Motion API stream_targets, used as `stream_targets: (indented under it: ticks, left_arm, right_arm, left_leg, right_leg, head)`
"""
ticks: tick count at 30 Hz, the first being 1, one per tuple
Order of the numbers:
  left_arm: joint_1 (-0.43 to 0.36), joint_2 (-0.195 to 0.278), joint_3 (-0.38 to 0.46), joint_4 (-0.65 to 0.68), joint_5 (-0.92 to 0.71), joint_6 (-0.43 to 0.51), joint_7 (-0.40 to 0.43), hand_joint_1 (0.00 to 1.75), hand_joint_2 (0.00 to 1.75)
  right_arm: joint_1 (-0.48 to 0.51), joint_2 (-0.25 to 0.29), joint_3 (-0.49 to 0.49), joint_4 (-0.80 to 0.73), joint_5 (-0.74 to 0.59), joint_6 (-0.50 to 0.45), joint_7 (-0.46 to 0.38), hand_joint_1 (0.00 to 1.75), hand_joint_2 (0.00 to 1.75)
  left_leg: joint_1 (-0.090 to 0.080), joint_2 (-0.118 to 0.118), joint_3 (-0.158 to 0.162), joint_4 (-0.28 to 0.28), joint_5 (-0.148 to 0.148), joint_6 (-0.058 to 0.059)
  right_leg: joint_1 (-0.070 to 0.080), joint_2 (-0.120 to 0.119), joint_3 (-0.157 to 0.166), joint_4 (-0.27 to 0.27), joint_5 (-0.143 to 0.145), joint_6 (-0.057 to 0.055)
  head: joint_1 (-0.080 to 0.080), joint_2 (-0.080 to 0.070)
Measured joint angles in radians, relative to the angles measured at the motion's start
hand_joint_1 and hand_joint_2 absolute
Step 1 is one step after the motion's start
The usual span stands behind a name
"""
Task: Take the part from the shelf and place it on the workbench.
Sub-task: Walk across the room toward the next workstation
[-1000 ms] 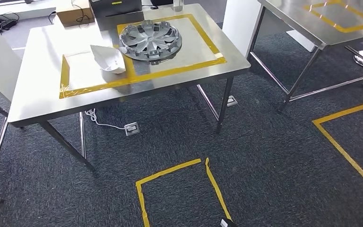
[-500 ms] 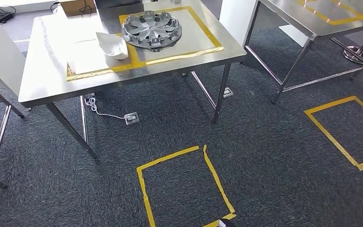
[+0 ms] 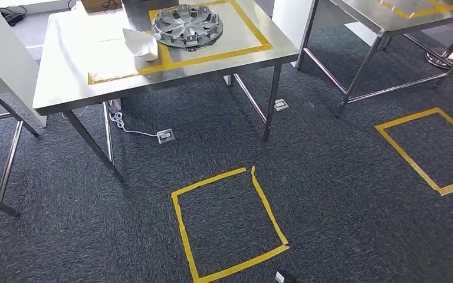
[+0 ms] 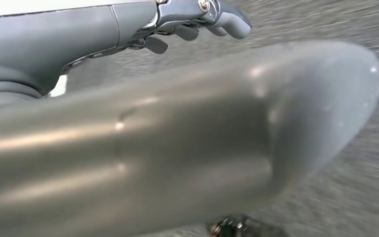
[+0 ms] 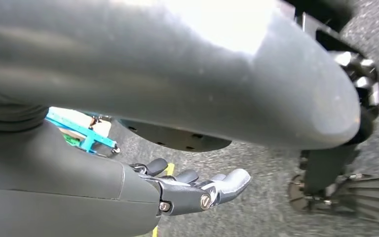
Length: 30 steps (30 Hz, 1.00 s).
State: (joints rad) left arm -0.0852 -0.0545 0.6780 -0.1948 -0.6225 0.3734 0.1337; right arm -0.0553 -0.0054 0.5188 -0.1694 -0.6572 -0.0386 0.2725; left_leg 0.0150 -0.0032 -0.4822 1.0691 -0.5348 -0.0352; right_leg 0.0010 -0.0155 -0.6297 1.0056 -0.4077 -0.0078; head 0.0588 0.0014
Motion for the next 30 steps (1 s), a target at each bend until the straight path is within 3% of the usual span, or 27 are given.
stream_targets:
  ticks: [1, 2, 4, 6, 8, 9, 10, 11, 12, 13, 15, 16, 17, 19, 22, 23, 26, 30]
  left_arm:
    - [0.002, 0.0, 0.0, 0.001, 0.007, 0.0, 0.01, 0.0, 0.0]
    - [0.004, 0.0, 0.001, 0.002, 0.014, 0.001, 0.018, 0.0, 0.0]
    - [0.013, 0.0, 0.002, 0.005, 0.022, 0.002, 0.03, 0.0, 0.0]
    - [0.02, 0.002, 0.002, 0.006, 0.024, 0.003, 0.033, 0.0, 0.0]
    - [0.021, 0.005, 0.003, 0.006, 0.023, 0.003, 0.031, 0.0, 0.0]
    - [0.021, 0.006, 0.003, 0.006, 0.023, 0.003, 0.029, 0.0, 0.0]
    - [0.022, 0.006, 0.003, 0.006, 0.023, 0.003, 0.028, 0.0, 0.0]
    - [0.022, 0.006, 0.003, 0.006, 0.023, 0.002, 0.026, 0.0, 0.0]
    - [0.022, 0.006, 0.003, 0.006, 0.022, -0.001, 0.021, 0.0, 0.0]
    - [0.023, 0.006, 0.003, 0.006, 0.021, -0.007, 0.012, 0.0, 0.44]
    - [0.022, 0.006, 0.003, 0.006, 0.016, -0.036, -0.017, 0.0, 1.31]
    - [0.022, 0.006, 0.003, 0.006, 0.012, -0.055, -0.031, 0.0, 1.75]
    - [0.021, 0.006, 0.002, 0.006, 0.007, -0.073, -0.042, 0.0, 1.75]
    - [0.021, 0.006, 0.002, 0.006, 0.001, -0.095, -0.042, 0.0, 1.75]
    - [0.027, 0.005, -0.011, 0.004, 0.008, -0.105, -0.019, 0.0, 1.75]
    - [0.031, 0.005, -0.024, 0.001, 0.018, -0.109, -0.016, 0.0, 1.75]
    - [0.048, 0.009, -0.072, -0.011, 0.064, -0.129, -0.019, 0.0, 1.75]
    - [0.072, 0.013, -0.139, -0.03, 0.137, -0.161, -0.032, 0.0, 1.75]
  right_arm:
    - [0.0, 0.0, 0.0, 0.0, -0.003, -0.001, 0.003, 0.0, 0.0]
    - [0.001, 0.0, 0.0, 0.0, -0.006, -0.001, 0.005, 0.0, 0.0]
    - [0.003, 0.001, 0.0, 0.0, -0.01, 0.0, 0.002, 0.0, 0.0]
    - [0.007, 0.003, 0.0, 0.0, -0.011, 0.001, -0.004, 0.0, 0.0]
    - [0.008, 0.004, 0.0, 0.0, -0.012, 0.001, -0.007, 0.0, 0.0]
    - [0.008, 0.004, 0.0, 0.0, -0.012, 0.001, -0.007, 0.0, 0.0]
    - [0.007, 0.004, 0.0, 0.0, -0.013, 0.001, -0.006, 0.0, 0.0]
    - [0.007, 0.004, 0.0, 0.0, -0.012, 0.002, -0.006, 0.0, 0.0]
    - [0.007, 0.005, 0.0, 0.0, -0.012, 0.002, -0.005, 0.0, 0.0]
    - [0.007, 0.005, 0.0, 0.0, -0.011, 0.002, -0.003, 0.0, 0.0]
    - [0.003, 0.005, 0.0, 0.0, -0.01, 0.0, 0.006, 0.0, 0.87]
    - [0.002, 0.005, 0.0, 0.0, -0.009, -0.003, 0.009, 0.0, 1.31]
    - [0.001, 0.005, 0.0, 0.0, -0.009, -0.006, 0.011, 0.0, 1.75]
    - [0.002, 0.005, 0.0, 0.0, -0.006, -0.013, 0.012, 0.0, 1.75]
    - [0.006, 0.006, -0.006, -0.002, 0.014, -0.015, 0.013, 0.0, 1.75]
    - [0.011, 0.006, -0.012, -0.003, 0.028, -0.015, 0.013, 0.0, 1.75]
    - [0.027, 0.007, -0.04, -0.013, 0.079, -0.013, 0.014, 0.0, 1.75]
    - [0.047, 0.007, -0.089, -0.031, 0.154, -0.003, 0.014, 0.0, 1.75]
  left_leg:
    - [-0.003, -0.002, 0.029, -0.049, -0.018, 0.006]
    - [-0.008, -0.003, 0.037, -0.074, -0.026, 0.014]
    - [-0.011, 0.0, 0.017, -0.076, -0.012, 0.035]
    - [-0.011, 0.006, -0.003, -0.076, 0.007, 0.055]
    - [-0.015, 0.008, -0.027, -0.073, 0.027, 0.064]
    - [-0.017, 0.008, -0.04, -0.07, 0.036, 0.065]
    - [-0.02, 0.009, -0.054, -0.066, 0.045, 0.066]
    - [-0.021, 0.009, -0.068, -0.061, 0.053, 0.065]
    - [-0.022, 0.009, -0.083, -0.056, 0.06, 0.064]
    - [-0.022, 0.009, -0.095, -0.051, 0.066, 0.062]
    - [-0.024, 0.009, -0.111, -0.044, 0.075, 0.055]
    - [-0.024, 0.009, -0.115, -0.043, 0.081, 0.049]
    - [-0.023, 0.009, -0.117, -0.044, 0.087, 0.043]
    - [-0.023, 0.01, -0.115, -0.054, 0.096, 0.038]
    - [-0.026, 0.009, -0.116, -0.07, 0.106, 0.07]
    - [-0.026, 0.009, -0.117, -0.073, 0.113, 0.073]
    - [-0.024, 0.007, -0.116, -0.08, 0.127, 0.051]
    - [-0.023, 0.006, -0.117, -0.082, 0.135, 0.039]
  right_leg:
    - [0.0, 0.0, -0.007, 0.002, 0.01, 0.006]
    - [-0.002, -0.001, -0.012, 0.002, 0.02, 0.013]
    - [-0.008, 0.002, -0.021, 0.004, 0.024, 0.025]
    - [-0.011, 0.006, -0.044, 0.057, -0.039, 0.033]
    - [-0.012, 0.008, -0.076, 0.181, -0.142, 0.036]
    - [-0.011, 0.009, -0.085, 0.24, -0.17, 0.035]
    - [-0.01, 0.009, -0.085, 0.283, -0.179, 0.034]
    - [-0.009, 0.01, -0.067, 0.289, -0.163, 0.031]
    - [-0.007, 0.01, -0.032, 0.259, -0.136, 0.027]
    - [-0.005, 0.01, 0.017, 0.199, -0.114, 0.022]
    - [0.001, 0.011, 0.111, 0.063, -0.114, 0.01]
    - [0.005, 0.012, 0.135, 0.021, -0.125, 0.005]
    - [0.008, 0.012, 0.143, 0.0, -0.133, 0.001]
    - [0.009, 0.011, 0.141, -0.012, -0.125, -0.004]
    - [0.008, 0.012, 0.137, -0.025, -0.11, -0.004]
    - [0.009, 0.011, 0.135, -0.024, -0.107, -0.007]
    - [0.011, 0.009, 0.13, -0.021, -0.103, -0.014]
    - [0.012, 0.009, 0.125, -0.016, -0.101, -0.018]
  head:
    - [0.0, 0.0]
    - [0.0, 0.0]
    - [-0.003, 0.0]
    - [-0.003, 0.0]
    - [-0.001, 0.0]
    - [-0.001, 0.0]
    - [-0.001, 0.0]
    - [-0.001, 0.0]
    - [-0.001, 0.0]
    - [-0.002, 0.0]
    - [-0.002, 0.0]
    - [-0.002, 0.0]
    - [-0.002, 0.0]
    - [-0.002, 0.0]
    - [-0.006, 0.0]
    - [-0.008, 0.0]
    - [-0.008, 0.0]
    - [-0.007, 0.0]
